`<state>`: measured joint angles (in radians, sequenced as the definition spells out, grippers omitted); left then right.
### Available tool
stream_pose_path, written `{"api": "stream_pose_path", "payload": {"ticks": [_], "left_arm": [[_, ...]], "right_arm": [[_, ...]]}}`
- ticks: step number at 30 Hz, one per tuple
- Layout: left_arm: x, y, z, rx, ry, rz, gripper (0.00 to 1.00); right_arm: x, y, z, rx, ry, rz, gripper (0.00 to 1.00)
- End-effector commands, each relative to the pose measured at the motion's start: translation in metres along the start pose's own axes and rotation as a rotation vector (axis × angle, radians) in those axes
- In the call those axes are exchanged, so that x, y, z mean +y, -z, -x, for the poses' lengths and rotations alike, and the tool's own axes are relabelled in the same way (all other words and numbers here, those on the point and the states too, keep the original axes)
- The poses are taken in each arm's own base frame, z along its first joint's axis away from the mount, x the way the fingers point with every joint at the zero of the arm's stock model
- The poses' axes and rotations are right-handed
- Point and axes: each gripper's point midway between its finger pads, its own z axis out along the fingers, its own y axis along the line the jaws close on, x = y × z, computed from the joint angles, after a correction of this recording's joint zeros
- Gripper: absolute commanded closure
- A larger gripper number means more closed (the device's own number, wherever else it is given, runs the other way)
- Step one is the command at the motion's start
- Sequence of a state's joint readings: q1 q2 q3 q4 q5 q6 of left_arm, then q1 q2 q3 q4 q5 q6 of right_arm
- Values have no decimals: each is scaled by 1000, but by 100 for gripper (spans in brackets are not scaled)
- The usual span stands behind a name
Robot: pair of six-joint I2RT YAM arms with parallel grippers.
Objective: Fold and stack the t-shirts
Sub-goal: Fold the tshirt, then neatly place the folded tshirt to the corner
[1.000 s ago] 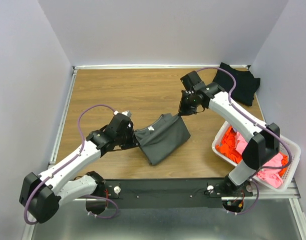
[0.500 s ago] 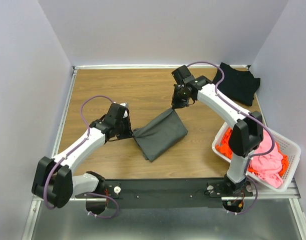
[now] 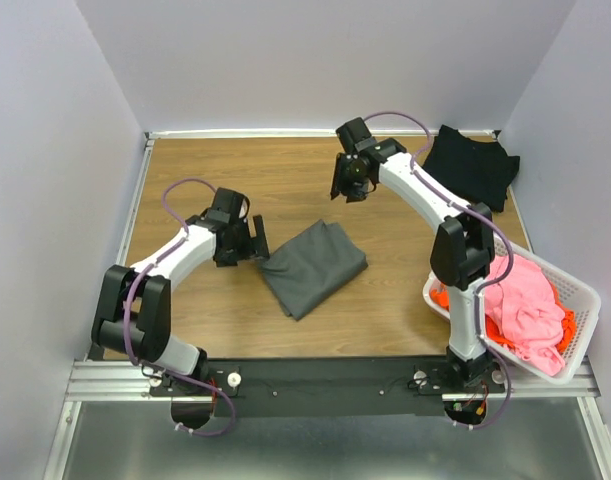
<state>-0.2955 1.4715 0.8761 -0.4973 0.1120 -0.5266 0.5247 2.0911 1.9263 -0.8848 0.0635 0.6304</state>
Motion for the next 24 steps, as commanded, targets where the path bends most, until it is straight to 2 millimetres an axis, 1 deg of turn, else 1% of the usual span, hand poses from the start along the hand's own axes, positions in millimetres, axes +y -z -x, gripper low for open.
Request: {"api": "stream_pose_path", "payload": {"ticks": [1,2,3,4,6,7,8,9,10,11,12,13,14,15,16,17,18,19,20,21,22,24], "left_arm": [[-10,36,74,-195,-37,33,2],[-15,42,82,-214,-48,27,2],[-18,47,88,-229,-55,20,2],[-24,53,96,-243,-64,4,2],[-29,57,96,-245,-76,-17,2],[-29,54,90,-229,-77,-30,2],[-29,53,86,-223,-76,-38,2],[-28,52,82,-217,-77,-43,2],[-25,48,71,-197,-77,-54,2],[-24,46,65,-187,-78,-60,2],[-26,48,61,-186,-80,-80,2],[-22,44,50,-164,-80,-82,2],[-22,43,46,-160,-81,-89,2],[-24,46,42,-164,-85,-108,2],[-20,42,33,-148,-83,-107,2],[-20,41,29,-141,-86,-113,2],[-20,42,26,-142,-88,-122,2],[-19,38,16,-121,-89,-135,3],[-19,36,11,-110,-92,-141,3],[-19,35,6,-101,-95,-149,3],[-17,31,-2,-86,-95,-156,3],[-19,29,-11,-78,-99,-176,3]], "right_arm": [[24,14,38,-51,33,137,45],[26,18,42,-58,37,153,43],[24,21,46,-63,41,162,38],[23,28,49,-74,58,171,36],[16,32,47,-69,69,173,32],[13,39,47,-74,87,179,31],[7,35,35,-39,93,183,30],[5,35,30,-27,96,192,29],[2,45,31,-39,106,211,28],[-3,38,17,-5,108,222,28],[-6,39,13,-1,114,234,25],[-9,40,8,9,116,247,25],[-10,48,6,4,116,263,24],[-17,43,-6,30,114,273,22],[-18,44,-12,38,115,286,22],[-15,51,-11,23,116,318,21],[-19,52,-17,33,110,327,21],[-25,47,-30,65,106,331,20],[-20,53,-34,68,105,376,20],[-22,53,-38,80,100,390,18],[-26,50,-52,114,92,392,18],[-24,54,-58,118,96,426,15]]}}
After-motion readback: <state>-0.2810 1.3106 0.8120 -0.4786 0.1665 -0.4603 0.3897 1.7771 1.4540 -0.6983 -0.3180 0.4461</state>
